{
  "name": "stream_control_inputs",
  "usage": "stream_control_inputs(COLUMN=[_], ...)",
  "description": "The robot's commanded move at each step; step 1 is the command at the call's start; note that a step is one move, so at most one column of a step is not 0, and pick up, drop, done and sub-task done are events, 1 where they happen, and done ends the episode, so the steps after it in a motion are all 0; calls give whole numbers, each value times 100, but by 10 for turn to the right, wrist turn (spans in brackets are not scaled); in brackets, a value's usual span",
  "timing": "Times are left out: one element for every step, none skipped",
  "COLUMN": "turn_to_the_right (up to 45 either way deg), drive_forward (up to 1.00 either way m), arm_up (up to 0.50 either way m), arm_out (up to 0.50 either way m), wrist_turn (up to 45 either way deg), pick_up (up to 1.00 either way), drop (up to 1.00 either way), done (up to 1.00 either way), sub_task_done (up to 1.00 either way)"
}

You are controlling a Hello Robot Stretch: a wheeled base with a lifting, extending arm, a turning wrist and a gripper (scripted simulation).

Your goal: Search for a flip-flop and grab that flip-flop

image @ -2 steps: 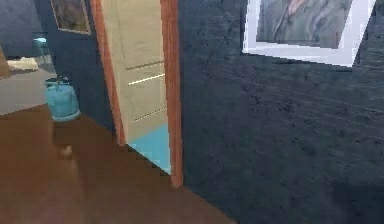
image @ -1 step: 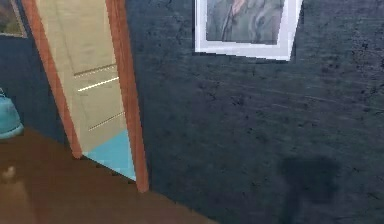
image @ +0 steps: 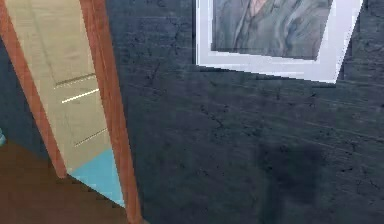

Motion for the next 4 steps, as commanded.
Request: stream_control_inputs(turn_to_the_right=[-450,-120,0,450], drive_forward=[0,0,100,0], arm_up=[0,0,0,0], arm_out=[0,0,0,0], wrist_turn=[0,0,0,0], pick_up=[0,0,0,0], drop=[0,0,0,0], done=[0,0,0,0], sub_task_done=[0,0,0,0])
